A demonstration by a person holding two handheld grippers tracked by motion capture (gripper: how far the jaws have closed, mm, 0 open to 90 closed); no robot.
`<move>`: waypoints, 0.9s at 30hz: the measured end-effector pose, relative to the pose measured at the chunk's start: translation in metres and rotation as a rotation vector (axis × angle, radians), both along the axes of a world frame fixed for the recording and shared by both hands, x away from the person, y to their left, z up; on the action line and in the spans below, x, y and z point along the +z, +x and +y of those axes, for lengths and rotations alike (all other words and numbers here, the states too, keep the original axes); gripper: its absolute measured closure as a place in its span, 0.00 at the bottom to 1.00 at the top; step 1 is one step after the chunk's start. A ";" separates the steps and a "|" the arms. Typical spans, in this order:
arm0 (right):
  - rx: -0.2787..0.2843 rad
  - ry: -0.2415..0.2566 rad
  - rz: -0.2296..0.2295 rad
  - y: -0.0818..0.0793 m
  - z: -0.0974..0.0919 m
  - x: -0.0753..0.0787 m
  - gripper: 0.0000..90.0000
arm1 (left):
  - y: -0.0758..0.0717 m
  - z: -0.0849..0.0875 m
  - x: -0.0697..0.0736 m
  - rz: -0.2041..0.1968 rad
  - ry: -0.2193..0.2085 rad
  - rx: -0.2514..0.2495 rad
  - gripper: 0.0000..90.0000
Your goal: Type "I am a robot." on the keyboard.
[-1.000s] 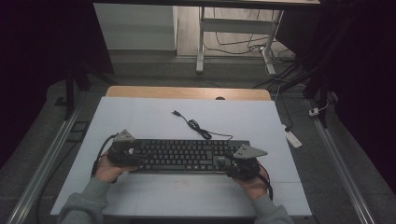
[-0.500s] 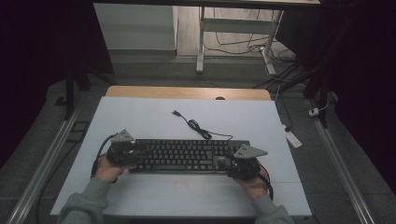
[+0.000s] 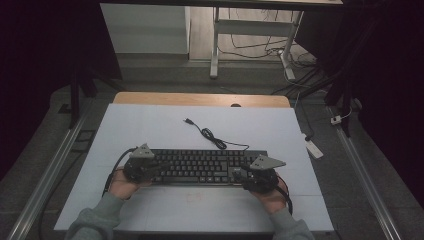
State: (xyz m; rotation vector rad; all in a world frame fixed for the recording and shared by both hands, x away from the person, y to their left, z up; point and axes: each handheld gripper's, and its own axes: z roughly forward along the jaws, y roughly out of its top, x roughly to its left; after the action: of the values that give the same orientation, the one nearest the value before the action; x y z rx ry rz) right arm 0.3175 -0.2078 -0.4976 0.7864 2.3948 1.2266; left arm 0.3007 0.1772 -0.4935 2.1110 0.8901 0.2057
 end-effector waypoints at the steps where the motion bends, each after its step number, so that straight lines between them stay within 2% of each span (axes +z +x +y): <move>1: -0.001 0.000 0.002 0.000 0.000 0.000 0.59 | 0.000 -0.005 -0.002 0.002 0.009 -0.015 0.99; 7: 0.000 -0.005 0.002 0.000 0.001 -0.001 0.59 | -0.001 -0.018 -0.008 0.009 0.050 -0.052 0.99; 12: 0.000 -0.006 0.002 0.000 0.001 -0.001 0.59 | 0.000 -0.024 -0.015 0.020 0.080 -0.059 0.99; 27: -0.001 -0.014 0.001 0.001 0.001 -0.002 0.59 | 0.003 -0.031 -0.024 0.033 0.113 -0.065 0.99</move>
State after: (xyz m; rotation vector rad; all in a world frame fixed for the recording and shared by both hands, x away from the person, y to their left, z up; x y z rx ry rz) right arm 0.3182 -0.2067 -0.4998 0.7845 2.4004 1.2079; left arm 0.3032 0.1460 -0.5172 2.2511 0.8452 0.1915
